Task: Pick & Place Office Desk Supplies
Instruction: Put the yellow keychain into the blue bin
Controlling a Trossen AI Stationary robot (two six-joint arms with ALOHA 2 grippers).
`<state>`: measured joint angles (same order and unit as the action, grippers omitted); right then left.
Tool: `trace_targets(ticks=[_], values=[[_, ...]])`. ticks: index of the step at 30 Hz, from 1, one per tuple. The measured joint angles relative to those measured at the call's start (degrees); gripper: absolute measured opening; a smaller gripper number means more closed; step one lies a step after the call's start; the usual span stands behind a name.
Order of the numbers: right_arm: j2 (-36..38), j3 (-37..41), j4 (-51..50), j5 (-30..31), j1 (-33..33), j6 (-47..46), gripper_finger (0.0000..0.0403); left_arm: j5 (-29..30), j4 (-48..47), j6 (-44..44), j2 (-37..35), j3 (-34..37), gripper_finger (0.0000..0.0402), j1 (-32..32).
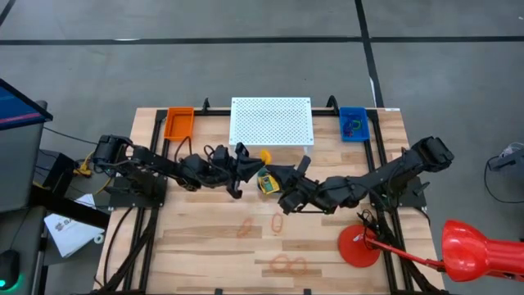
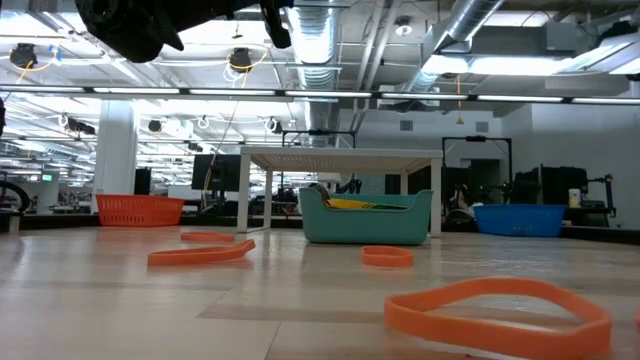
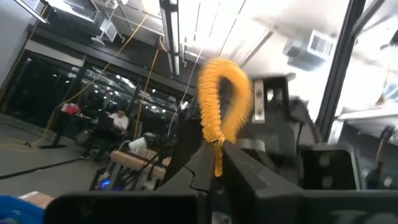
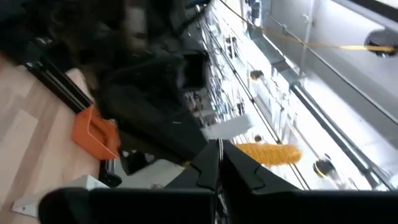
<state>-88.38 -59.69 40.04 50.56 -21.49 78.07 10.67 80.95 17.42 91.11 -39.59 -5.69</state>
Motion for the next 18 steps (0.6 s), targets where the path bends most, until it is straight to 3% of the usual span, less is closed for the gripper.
trace_targets(ticks=[7,18], values=[[0.0,0.0,0.9,8.1,-2.3,1.7,0.0002,0.0,-2.7,-9.9,0.0,0.0,0.0034,1.3],[0.0,0.0,-1.3,18.0,-6.7,2.3,0.0001,0.6,-8.0,-17.2,-0.2,0.0,0.0084,3.8]])
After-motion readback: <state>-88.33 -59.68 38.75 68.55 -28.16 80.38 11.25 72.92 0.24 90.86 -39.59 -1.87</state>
